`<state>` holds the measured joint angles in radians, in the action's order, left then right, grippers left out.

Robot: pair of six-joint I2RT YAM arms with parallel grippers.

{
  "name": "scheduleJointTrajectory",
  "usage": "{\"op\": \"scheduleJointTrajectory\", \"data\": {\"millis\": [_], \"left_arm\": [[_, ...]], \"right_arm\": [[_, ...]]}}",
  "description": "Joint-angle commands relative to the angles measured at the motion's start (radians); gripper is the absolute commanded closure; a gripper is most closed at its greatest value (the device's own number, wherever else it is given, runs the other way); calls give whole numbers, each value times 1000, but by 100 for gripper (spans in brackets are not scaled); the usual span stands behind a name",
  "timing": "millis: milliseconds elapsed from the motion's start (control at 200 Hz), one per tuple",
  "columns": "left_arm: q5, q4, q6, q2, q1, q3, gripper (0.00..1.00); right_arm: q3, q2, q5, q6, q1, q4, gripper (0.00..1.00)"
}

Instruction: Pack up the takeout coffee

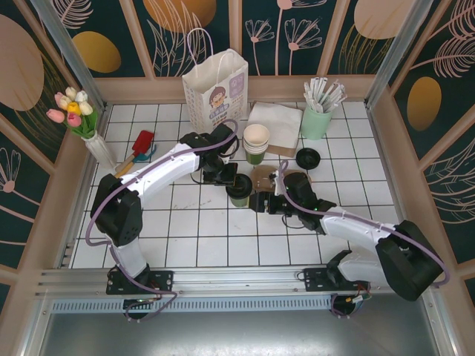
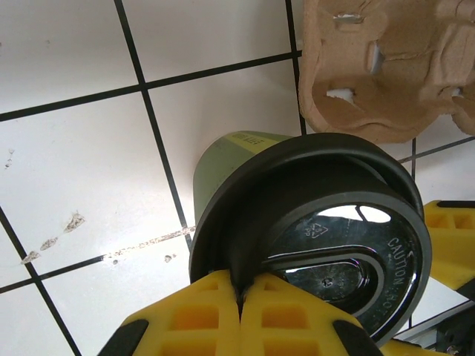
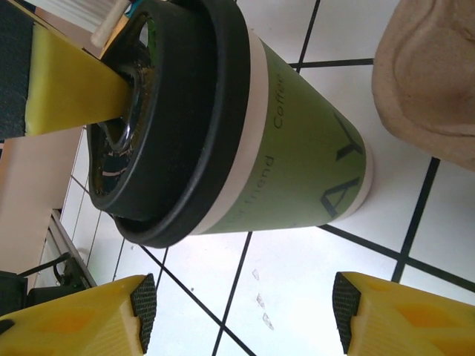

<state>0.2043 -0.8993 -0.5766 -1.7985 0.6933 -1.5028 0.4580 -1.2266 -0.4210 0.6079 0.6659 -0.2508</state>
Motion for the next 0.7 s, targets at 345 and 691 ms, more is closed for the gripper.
{"op": "scheduleJointTrajectory", "data": {"millis": [345,691], "left_arm": [[-51,-101,5,-94,10,-2,100],[-52,-107,16,-120,19,-16,100]], "right_arm": [[44,-63,27,9,18,-143,30],[55,-125,212,35,39,-2,33]]}}
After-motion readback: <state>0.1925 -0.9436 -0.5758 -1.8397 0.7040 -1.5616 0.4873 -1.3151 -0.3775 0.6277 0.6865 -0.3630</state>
